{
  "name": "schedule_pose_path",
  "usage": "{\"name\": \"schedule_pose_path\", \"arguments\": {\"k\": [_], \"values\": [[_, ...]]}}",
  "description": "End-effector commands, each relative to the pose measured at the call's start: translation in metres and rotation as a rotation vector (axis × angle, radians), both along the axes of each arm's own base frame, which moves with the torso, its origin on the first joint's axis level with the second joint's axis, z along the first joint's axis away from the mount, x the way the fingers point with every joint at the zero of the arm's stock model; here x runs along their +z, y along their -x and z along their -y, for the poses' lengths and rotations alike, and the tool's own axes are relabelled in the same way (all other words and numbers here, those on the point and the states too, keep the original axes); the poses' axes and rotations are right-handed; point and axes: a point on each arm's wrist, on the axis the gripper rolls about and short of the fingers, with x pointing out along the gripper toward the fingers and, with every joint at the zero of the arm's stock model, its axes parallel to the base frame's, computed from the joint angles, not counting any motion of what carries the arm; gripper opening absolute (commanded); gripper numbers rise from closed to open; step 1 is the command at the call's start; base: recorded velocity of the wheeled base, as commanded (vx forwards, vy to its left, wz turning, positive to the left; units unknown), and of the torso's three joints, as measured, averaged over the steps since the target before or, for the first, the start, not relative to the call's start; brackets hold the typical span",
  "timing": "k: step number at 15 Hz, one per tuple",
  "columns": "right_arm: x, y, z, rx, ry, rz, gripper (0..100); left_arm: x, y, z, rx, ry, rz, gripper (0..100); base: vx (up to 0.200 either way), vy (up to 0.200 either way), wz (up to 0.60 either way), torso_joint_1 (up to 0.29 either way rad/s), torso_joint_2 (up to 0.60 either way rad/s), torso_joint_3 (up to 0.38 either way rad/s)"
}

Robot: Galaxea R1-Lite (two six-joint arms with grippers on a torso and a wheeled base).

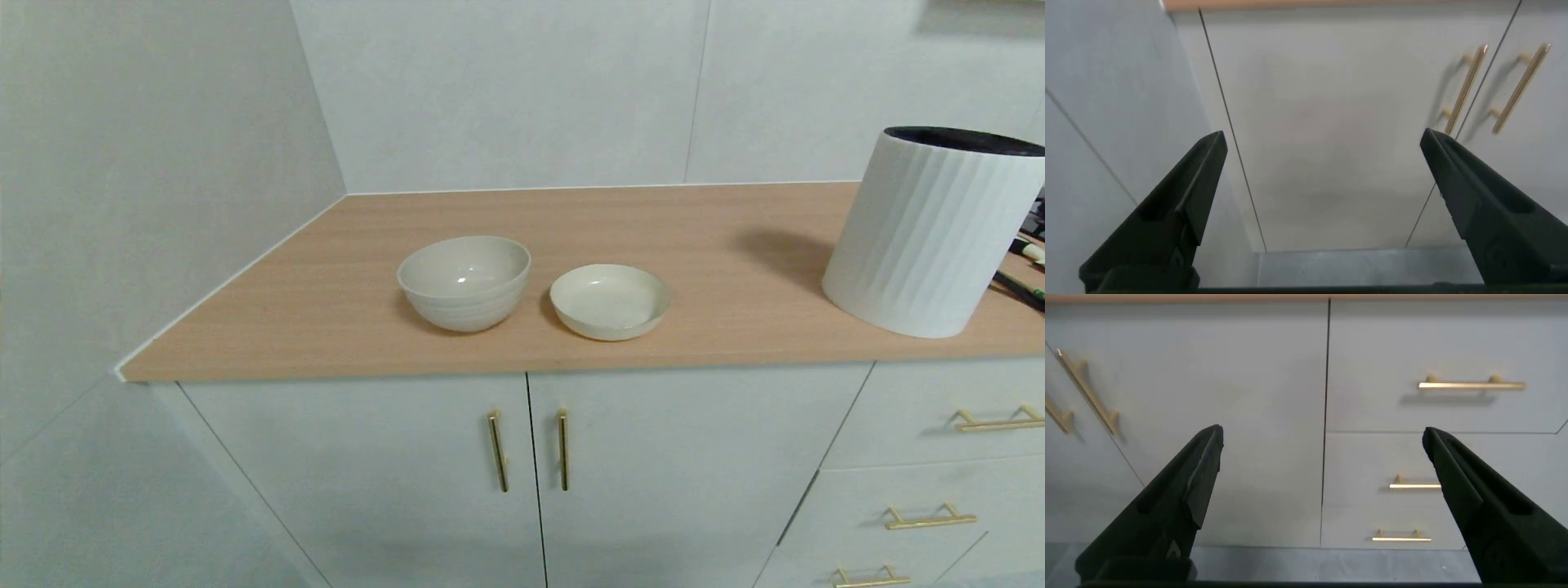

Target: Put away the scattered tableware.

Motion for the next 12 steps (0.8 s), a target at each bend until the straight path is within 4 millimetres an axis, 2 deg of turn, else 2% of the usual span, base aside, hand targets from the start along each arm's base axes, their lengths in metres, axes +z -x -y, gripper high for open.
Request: {"name": "schedule_pose_path", "arguments": {"k": [1,7,12], "values": [[0.0,-0.0001,0.0,0.001,0.001,-0.001,100,0.0,0.0,0.0,0.002,0.0,0.0,100,0.0,0.0,0.0,-0.173,0.47,0.286],[0.0,-0.0001,0.0,0.001,0.001,-0.001,100,0.0,0.0,0.0,0.0,0.0,0.0,100,0.0,0.0,0.0,-0.155,0.46,0.306],[0.0,-0.0001,0.0,0.001,0.001,-0.001,100,0.0,0.0,0.0,0.0,0.0,0.0,100,0.0,0.0,0.0,-0.082,0.36,0.274]]}}
